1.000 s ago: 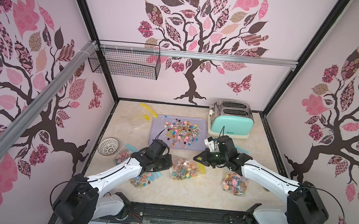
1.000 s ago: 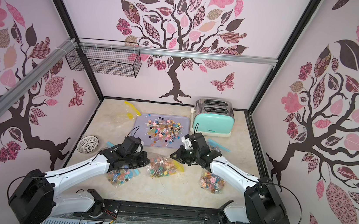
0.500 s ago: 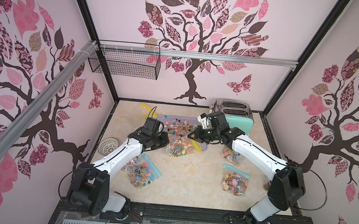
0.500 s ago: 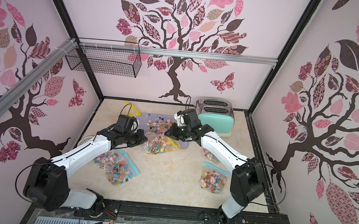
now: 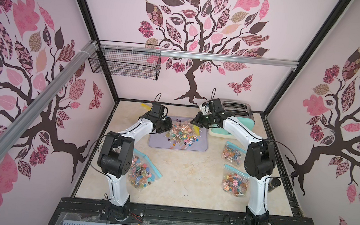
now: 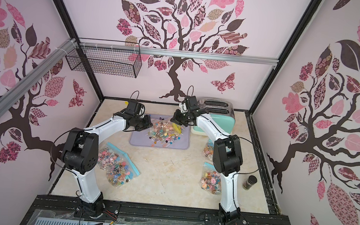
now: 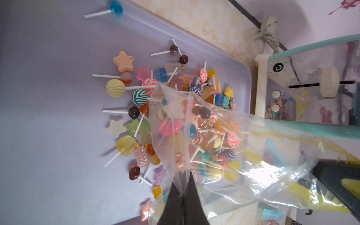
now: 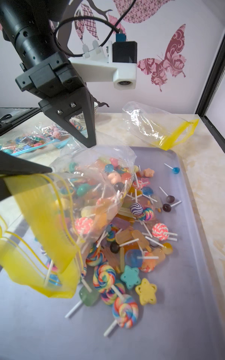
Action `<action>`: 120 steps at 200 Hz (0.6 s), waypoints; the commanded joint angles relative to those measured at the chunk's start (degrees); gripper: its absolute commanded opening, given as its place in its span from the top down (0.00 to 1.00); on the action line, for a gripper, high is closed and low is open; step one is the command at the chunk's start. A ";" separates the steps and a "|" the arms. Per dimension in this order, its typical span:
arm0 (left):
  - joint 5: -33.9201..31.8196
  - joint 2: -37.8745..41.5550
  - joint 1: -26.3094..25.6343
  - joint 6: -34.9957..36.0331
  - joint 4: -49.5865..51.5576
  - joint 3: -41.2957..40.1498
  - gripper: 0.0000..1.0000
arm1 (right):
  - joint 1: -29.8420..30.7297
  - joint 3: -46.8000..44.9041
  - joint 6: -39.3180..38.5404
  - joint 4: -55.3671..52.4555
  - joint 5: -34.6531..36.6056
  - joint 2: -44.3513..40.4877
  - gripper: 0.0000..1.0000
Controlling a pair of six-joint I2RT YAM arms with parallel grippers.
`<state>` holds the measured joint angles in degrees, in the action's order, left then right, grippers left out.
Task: Pour candies out of the ziploc bag
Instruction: 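Pour the candies out of the ziploc bag onto the tray.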
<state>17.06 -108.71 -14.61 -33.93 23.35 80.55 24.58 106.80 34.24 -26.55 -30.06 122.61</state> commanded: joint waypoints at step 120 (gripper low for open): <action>0.11 -0.46 0.33 6.96 7.40 10.05 1.00 | -0.09 -2.56 1.10 2.91 -0.42 2.64 0.54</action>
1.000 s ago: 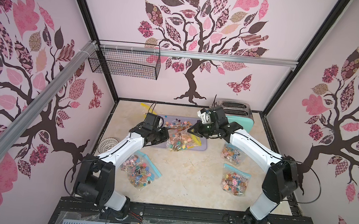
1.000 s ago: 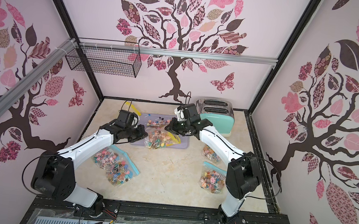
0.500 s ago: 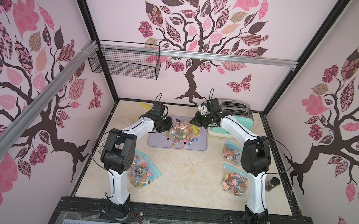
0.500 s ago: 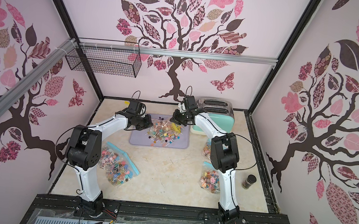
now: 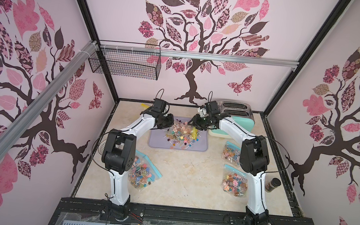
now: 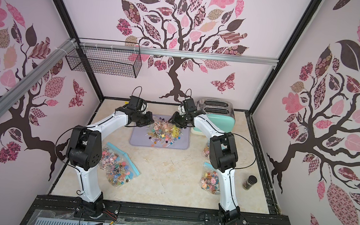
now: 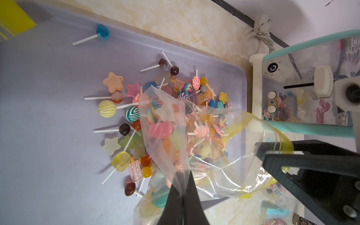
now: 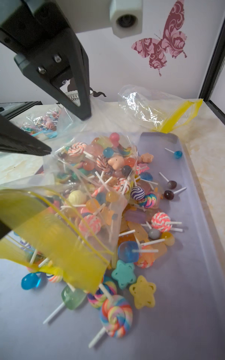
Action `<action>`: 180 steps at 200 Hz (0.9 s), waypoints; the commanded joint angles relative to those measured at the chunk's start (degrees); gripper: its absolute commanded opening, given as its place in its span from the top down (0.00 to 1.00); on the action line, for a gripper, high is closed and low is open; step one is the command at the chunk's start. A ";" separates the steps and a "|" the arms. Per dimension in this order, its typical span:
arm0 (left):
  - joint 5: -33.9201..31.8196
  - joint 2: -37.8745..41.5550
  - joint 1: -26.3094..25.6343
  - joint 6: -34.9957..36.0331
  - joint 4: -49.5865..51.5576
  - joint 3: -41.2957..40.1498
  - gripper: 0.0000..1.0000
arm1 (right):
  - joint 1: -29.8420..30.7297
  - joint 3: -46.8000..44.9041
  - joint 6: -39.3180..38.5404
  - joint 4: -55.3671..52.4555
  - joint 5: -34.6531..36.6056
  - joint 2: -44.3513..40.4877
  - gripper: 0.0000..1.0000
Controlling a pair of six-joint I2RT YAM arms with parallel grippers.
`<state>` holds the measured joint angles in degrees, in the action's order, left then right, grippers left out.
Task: Pour candies out of the ziploc bag
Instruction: 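Pour the candies out of the ziploc bag onto the tray.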
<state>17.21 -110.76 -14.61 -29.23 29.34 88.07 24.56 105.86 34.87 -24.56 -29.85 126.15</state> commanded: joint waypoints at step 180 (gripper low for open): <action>-9.23 6.35 0.31 7.30 12.30 11.08 1.00 | -0.10 -8.66 0.76 3.92 -1.00 -4.67 0.27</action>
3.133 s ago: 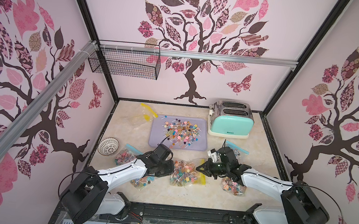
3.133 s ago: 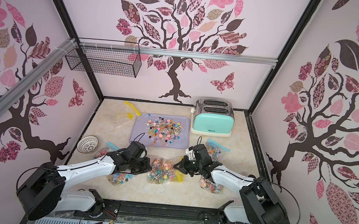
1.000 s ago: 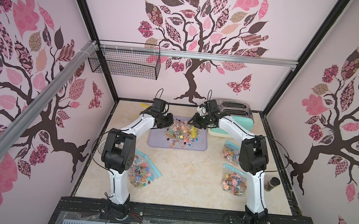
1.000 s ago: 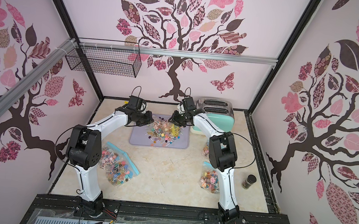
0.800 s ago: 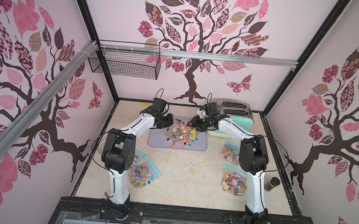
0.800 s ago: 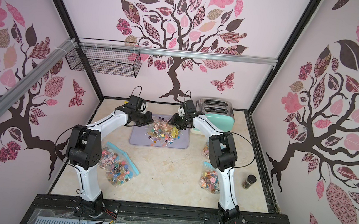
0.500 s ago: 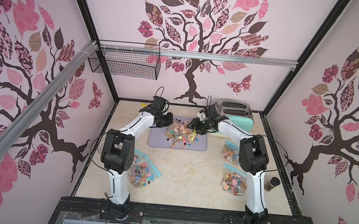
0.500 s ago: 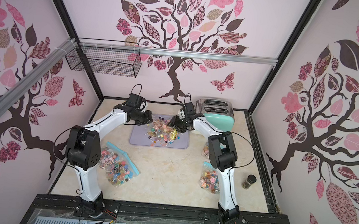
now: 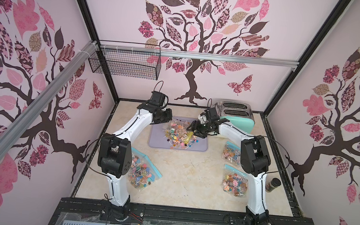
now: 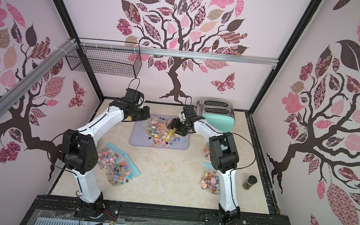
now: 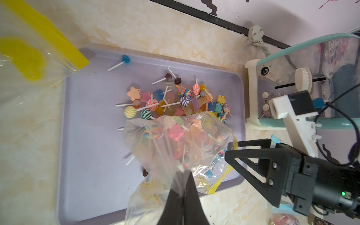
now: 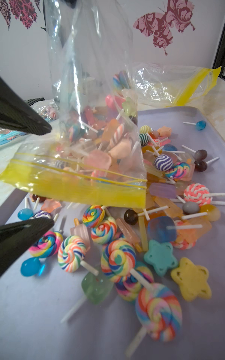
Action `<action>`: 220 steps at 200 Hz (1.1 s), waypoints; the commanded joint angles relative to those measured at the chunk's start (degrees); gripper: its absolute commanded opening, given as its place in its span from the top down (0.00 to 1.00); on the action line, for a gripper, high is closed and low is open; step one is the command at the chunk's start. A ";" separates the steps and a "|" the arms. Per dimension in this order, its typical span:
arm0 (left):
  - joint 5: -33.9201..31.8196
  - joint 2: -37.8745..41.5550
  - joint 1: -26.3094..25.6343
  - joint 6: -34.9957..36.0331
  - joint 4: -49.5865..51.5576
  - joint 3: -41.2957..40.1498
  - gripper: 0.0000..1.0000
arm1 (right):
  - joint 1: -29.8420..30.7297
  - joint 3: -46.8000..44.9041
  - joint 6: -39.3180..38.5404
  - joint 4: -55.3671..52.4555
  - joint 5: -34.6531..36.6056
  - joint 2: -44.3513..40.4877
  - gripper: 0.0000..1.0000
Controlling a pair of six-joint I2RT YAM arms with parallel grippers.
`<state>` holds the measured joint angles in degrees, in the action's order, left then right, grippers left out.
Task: Pour candies out of the ziploc bag
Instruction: 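Pour the candies out of the ziploc bag onto the tray.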
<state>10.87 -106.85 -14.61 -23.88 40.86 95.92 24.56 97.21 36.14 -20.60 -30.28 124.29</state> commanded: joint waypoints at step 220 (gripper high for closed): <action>-10.92 2.79 0.37 7.57 10.44 12.88 1.00 | -0.22 -2.96 -1.28 0.65 -1.06 -4.61 0.20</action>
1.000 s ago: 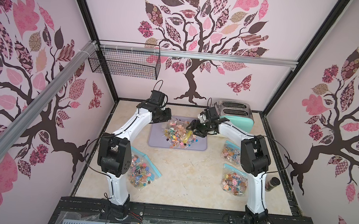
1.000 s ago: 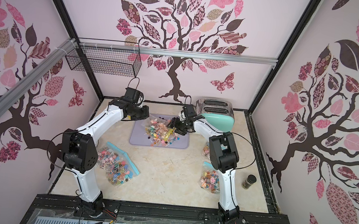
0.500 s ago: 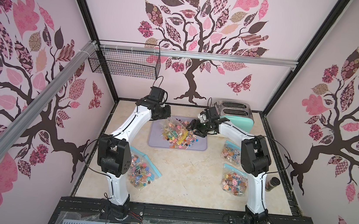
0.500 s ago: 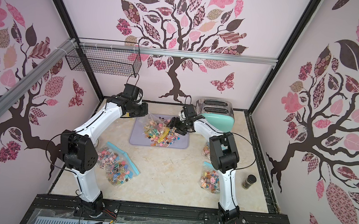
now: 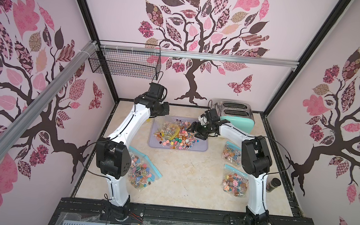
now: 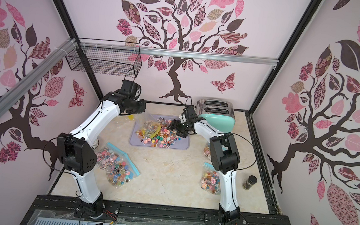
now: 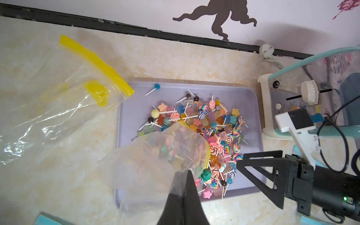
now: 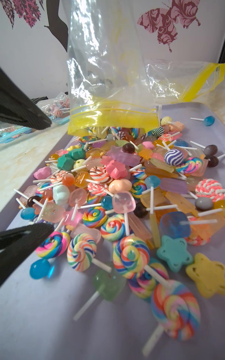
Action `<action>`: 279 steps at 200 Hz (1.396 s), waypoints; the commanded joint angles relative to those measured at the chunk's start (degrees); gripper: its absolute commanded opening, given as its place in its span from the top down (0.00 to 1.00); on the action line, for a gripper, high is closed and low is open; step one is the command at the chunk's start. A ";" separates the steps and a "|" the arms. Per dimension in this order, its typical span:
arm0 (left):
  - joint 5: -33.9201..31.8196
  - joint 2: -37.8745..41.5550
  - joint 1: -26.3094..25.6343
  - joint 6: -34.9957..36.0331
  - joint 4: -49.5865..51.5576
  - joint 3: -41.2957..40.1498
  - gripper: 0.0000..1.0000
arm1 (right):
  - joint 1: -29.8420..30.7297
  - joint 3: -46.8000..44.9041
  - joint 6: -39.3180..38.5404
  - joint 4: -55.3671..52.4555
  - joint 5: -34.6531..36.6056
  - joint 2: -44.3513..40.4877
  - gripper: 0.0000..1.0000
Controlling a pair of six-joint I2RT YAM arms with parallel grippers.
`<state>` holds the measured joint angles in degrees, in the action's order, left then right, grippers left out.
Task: Pour candies out of the ziploc bag
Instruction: 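Pour the candies out of the ziploc bag onto the tray.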
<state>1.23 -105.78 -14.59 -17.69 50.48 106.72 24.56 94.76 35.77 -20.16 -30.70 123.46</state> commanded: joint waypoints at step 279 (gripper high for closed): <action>-28.43 -9.30 -12.98 8.38 22.16 19.48 1.00 | -0.57 -15.29 -6.51 2.08 -0.19 -15.10 0.17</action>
<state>-21.47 -114.17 -26.92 -9.13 71.75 125.29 24.18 79.05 29.93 -18.13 -31.07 109.95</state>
